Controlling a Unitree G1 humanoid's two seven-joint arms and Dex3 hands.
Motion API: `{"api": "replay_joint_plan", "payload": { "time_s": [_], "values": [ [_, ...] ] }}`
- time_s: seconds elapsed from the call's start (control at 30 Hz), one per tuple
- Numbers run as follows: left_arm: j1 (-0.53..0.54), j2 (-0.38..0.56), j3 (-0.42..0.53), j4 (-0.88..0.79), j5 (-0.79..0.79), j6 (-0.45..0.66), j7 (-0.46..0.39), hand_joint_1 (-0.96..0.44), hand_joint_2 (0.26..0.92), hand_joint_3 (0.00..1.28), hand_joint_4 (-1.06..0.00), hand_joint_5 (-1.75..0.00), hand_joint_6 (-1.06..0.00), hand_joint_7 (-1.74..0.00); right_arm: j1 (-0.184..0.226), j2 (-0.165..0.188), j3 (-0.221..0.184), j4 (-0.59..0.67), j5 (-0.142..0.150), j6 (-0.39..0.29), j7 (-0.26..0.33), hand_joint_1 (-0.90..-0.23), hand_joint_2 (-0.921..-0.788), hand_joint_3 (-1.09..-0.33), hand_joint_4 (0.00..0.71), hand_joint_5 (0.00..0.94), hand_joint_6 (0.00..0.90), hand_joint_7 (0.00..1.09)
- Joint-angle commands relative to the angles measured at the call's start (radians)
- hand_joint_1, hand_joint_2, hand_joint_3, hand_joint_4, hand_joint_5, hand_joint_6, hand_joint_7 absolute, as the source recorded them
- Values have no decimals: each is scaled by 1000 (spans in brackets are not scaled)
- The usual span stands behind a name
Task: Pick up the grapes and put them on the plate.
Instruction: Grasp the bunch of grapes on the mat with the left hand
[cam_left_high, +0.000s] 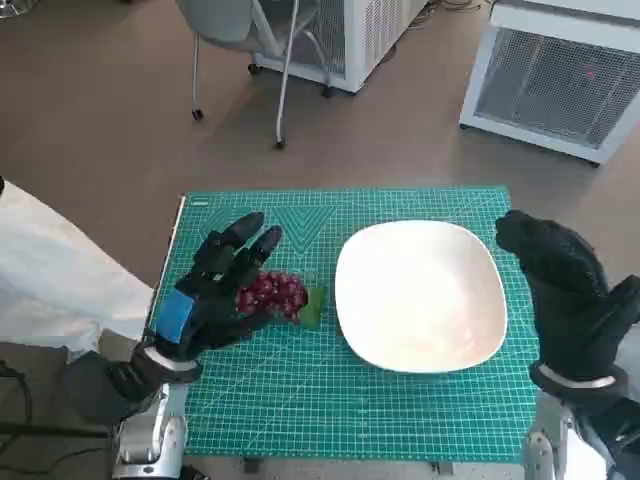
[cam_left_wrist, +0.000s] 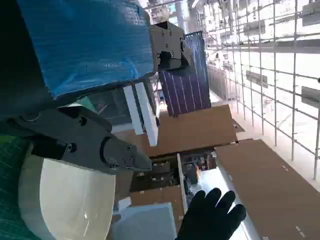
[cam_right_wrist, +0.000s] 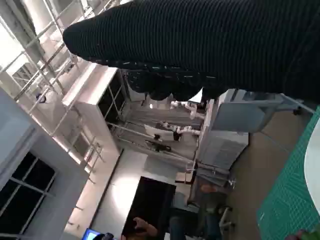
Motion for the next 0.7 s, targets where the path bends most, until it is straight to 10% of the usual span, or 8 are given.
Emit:
{"api": "replay_joint_plan", "payload": {
  "time_s": [0.03,0.7],
  "values": [
    [-9,-2,-6,-2,1,-1,-1,-241,921,44,-276,-1,-132,-441,5,-4,-1,5,9,16,8,-451,-921,-542,682,12,331,716],
    [-6,-2,-12,4,9,-15,-1,-236,921,37,-279,-1,-148,-414,6,-7,-5,3,25,15,26,-452,-921,-539,684,12,330,704]
  ]
}}
